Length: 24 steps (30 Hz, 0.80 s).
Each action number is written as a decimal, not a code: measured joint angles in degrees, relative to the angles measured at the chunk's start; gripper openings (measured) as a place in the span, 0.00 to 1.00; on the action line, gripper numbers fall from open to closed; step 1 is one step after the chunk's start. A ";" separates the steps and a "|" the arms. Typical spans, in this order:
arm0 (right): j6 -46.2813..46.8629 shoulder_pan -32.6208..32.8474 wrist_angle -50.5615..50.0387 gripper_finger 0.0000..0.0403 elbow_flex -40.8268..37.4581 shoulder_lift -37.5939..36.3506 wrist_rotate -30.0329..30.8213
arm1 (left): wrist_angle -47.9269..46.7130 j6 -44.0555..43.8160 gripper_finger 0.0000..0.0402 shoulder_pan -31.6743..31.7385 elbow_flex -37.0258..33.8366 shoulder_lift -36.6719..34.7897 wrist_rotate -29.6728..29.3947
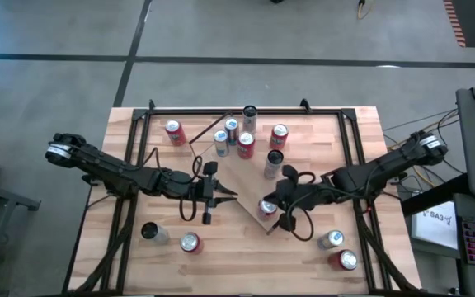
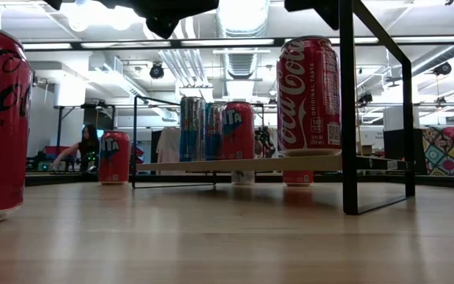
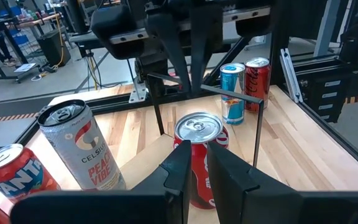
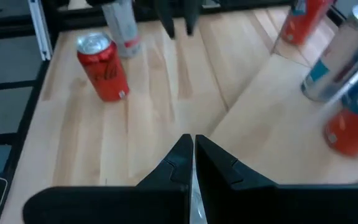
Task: Place canned beverage on shelf
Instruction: Put the red soda can on the shelf
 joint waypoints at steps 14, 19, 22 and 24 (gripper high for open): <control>-2.50 -0.11 -0.38 0.02 0.00 4.61 0.02 | -0.43 0.00 0.09 0.00 0.00 0.00 0.00; -2.19 -0.11 -0.64 0.02 0.00 4.65 0.02 | -0.51 0.00 0.09 0.00 0.00 -0.02 0.00; -2.13 -0.11 -0.93 0.02 0.00 4.65 0.02 | -0.55 0.00 0.09 0.00 0.00 -0.02 0.00; -2.13 -0.11 -1.15 0.02 0.00 4.66 0.02 | -0.54 0.00 0.09 0.00 0.00 -0.02 0.00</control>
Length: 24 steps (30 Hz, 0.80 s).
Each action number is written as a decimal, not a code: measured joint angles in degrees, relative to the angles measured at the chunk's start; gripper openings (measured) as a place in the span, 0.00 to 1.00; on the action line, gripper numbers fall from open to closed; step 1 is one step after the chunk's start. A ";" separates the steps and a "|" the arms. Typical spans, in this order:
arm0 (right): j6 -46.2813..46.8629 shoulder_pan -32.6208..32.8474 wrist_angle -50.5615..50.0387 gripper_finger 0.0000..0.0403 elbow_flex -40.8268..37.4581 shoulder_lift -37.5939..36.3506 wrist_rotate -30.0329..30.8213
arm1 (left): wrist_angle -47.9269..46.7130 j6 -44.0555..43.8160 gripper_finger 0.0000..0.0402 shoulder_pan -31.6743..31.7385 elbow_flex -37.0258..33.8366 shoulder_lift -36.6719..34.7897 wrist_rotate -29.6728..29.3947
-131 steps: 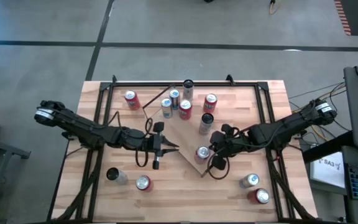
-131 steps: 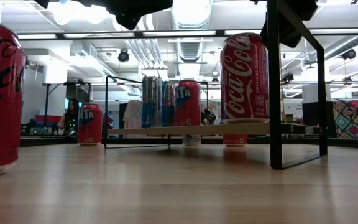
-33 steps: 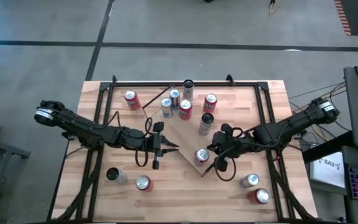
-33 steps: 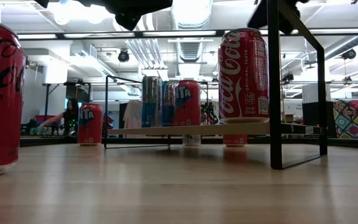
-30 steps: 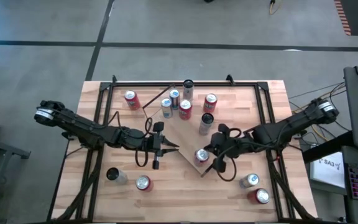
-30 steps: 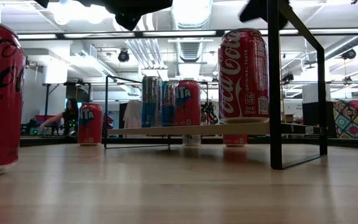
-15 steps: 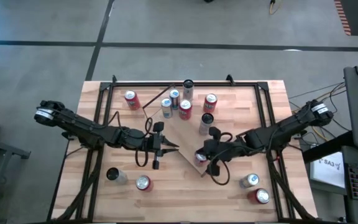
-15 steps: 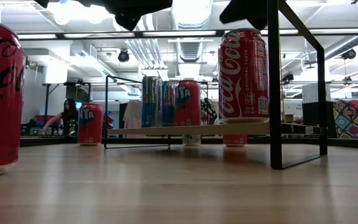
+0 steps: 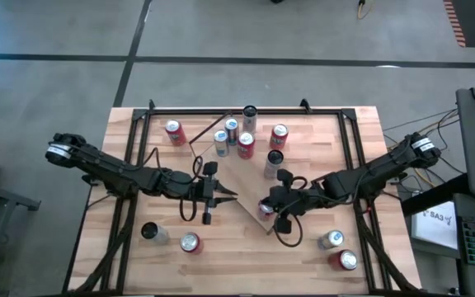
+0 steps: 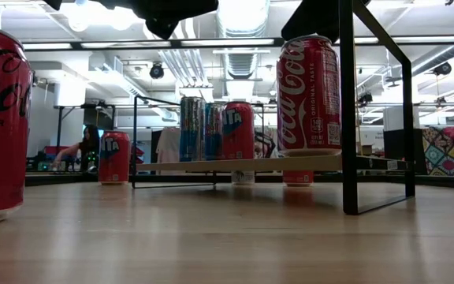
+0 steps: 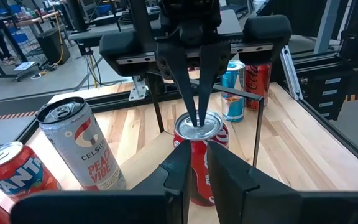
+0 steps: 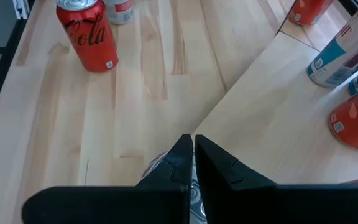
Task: Place canned beverage on shelf
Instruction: Put the red soda can on the shelf
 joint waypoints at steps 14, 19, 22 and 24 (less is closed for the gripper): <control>1.18 0.00 -2.30 0.02 0.00 0.12 0.22 | 0.00 0.00 0.09 0.00 0.00 0.00 0.00; 1.86 0.00 -2.79 0.02 0.00 0.14 1.51 | 0.00 0.00 0.09 0.00 0.00 0.00 0.00; 2.52 0.00 -3.57 0.02 -0.02 0.14 1.53 | 0.00 0.00 0.09 0.00 0.00 0.00 0.00; 3.14 0.00 -4.24 0.02 -0.06 0.14 1.53 | 0.00 0.01 0.09 0.00 0.00 0.00 0.00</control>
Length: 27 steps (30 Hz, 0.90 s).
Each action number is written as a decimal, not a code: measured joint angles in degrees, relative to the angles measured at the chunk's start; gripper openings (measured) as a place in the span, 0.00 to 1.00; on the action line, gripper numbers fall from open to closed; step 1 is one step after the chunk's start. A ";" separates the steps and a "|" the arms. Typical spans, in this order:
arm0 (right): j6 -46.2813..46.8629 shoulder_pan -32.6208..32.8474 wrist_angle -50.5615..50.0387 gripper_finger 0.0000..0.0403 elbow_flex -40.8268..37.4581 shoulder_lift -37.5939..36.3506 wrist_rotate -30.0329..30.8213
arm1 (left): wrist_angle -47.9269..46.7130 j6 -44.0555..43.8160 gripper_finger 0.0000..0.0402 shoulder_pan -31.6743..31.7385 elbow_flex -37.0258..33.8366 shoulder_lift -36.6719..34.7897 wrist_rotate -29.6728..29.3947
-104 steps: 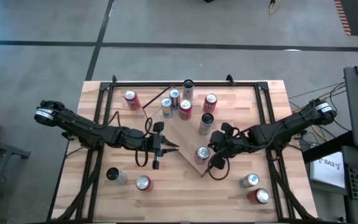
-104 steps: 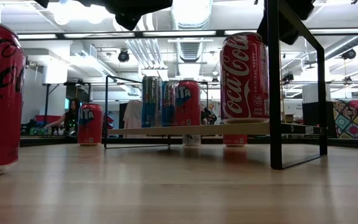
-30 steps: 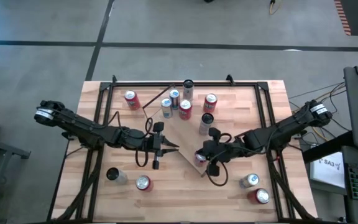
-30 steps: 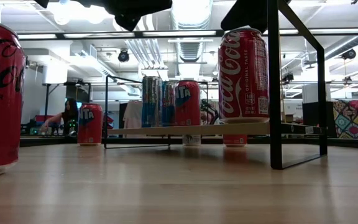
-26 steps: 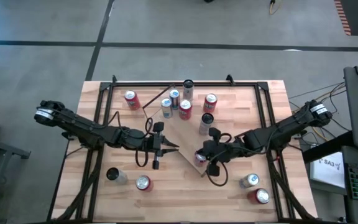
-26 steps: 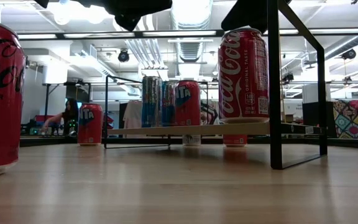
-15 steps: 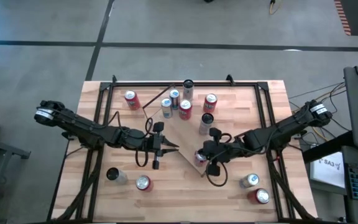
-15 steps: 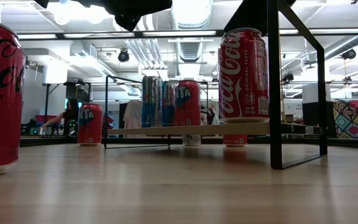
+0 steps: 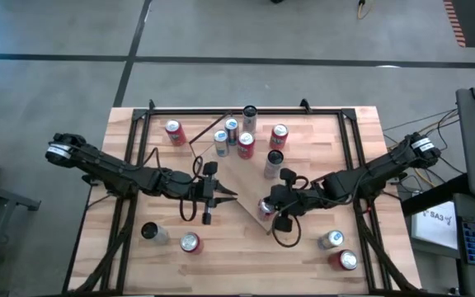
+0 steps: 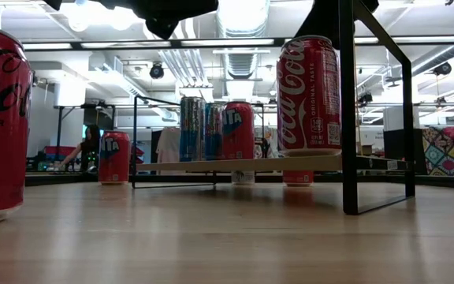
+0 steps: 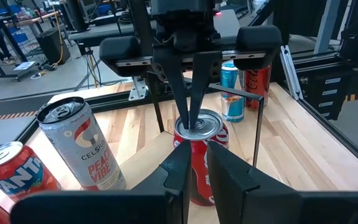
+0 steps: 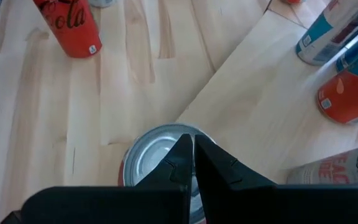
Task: Place canned beverage on shelf
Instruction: Put the red soda can on the shelf
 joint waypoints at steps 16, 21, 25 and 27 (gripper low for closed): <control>2.52 0.00 -0.01 0.02 -0.20 0.00 0.11 | 0.00 0.01 0.09 0.01 0.00 0.00 0.00; 2.86 0.00 -0.23 0.02 -0.20 0.00 0.17 | 0.00 0.01 0.09 0.01 0.00 0.00 0.00; 4.13 0.00 -1.04 0.02 -0.20 -0.02 0.66 | 0.00 0.01 0.09 0.00 0.00 0.00 0.00; 4.36 0.02 -1.18 0.02 -0.20 -0.02 1.35 | 0.00 0.01 0.09 0.02 0.00 0.00 0.00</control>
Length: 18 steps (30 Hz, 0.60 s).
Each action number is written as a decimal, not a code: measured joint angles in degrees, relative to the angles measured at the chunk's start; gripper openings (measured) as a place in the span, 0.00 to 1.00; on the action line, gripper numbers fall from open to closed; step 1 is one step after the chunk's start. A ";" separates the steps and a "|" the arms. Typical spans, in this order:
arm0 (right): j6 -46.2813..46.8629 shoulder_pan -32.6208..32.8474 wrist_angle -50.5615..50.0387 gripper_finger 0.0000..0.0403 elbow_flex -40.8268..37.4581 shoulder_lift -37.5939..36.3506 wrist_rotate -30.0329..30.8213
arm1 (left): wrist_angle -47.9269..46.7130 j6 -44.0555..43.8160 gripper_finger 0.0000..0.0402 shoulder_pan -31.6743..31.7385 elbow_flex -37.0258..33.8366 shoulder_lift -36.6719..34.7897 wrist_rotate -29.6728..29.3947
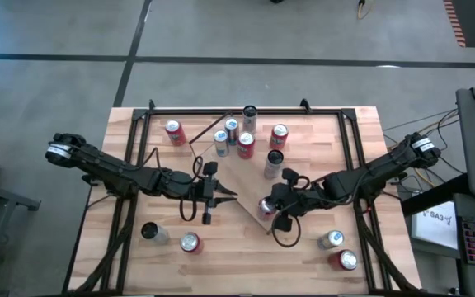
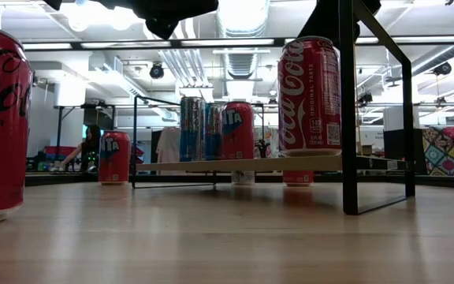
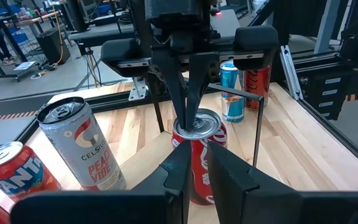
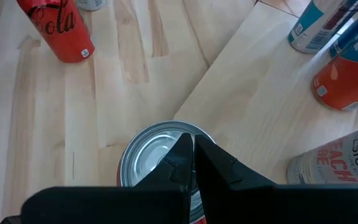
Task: Place canned beverage on shelf
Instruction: Put the red soda can on the shelf
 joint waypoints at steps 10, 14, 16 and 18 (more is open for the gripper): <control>-0.94 0.00 -0.22 0.02 0.08 -0.17 0.13 | 0.01 0.00 0.09 -0.02 0.00 0.00 0.00; -1.77 0.00 -0.48 0.02 1.17 -0.20 0.14 | 0.02 0.00 0.09 0.00 0.00 0.00 0.00; -2.45 0.00 -0.32 0.02 1.96 -0.28 0.16 | 0.02 0.00 0.09 -0.02 0.00 0.00 0.00; -2.92 -0.02 -0.12 0.02 2.38 -0.31 0.39 | 0.02 0.00 0.09 -0.02 0.00 0.00 0.00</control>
